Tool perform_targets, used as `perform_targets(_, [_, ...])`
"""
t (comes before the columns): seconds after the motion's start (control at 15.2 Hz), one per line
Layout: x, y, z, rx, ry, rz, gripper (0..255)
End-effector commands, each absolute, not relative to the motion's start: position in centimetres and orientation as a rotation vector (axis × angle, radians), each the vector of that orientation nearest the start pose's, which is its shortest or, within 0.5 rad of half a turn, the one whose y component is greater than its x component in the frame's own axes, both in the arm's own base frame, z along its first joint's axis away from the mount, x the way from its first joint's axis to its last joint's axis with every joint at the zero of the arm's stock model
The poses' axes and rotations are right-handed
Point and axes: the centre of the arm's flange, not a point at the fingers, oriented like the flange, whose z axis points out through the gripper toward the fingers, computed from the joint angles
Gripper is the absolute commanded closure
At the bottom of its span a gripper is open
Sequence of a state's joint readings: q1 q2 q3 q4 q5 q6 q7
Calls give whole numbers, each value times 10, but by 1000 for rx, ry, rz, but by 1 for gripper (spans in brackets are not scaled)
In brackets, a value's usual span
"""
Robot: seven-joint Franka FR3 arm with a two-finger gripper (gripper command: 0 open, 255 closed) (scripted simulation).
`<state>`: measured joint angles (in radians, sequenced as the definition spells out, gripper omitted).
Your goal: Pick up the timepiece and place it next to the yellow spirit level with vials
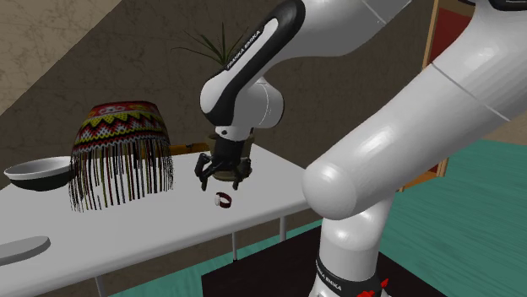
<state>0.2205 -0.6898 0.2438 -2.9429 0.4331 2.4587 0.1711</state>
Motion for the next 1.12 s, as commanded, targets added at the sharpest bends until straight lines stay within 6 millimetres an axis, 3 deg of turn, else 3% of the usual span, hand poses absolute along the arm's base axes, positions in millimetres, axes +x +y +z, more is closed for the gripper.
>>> perform_targets(0.0, [293, 133, 348, -2926, 81, -234, 0])
perform_targets(0.53, [294, 134, 346, -2926, 81, -234, 0])
perform_targets(0.59, [294, 134, 345, -2926, 81, -234, 255])
perform_targets(1.06, [294, 134, 346, -2926, 81, -234, 255])
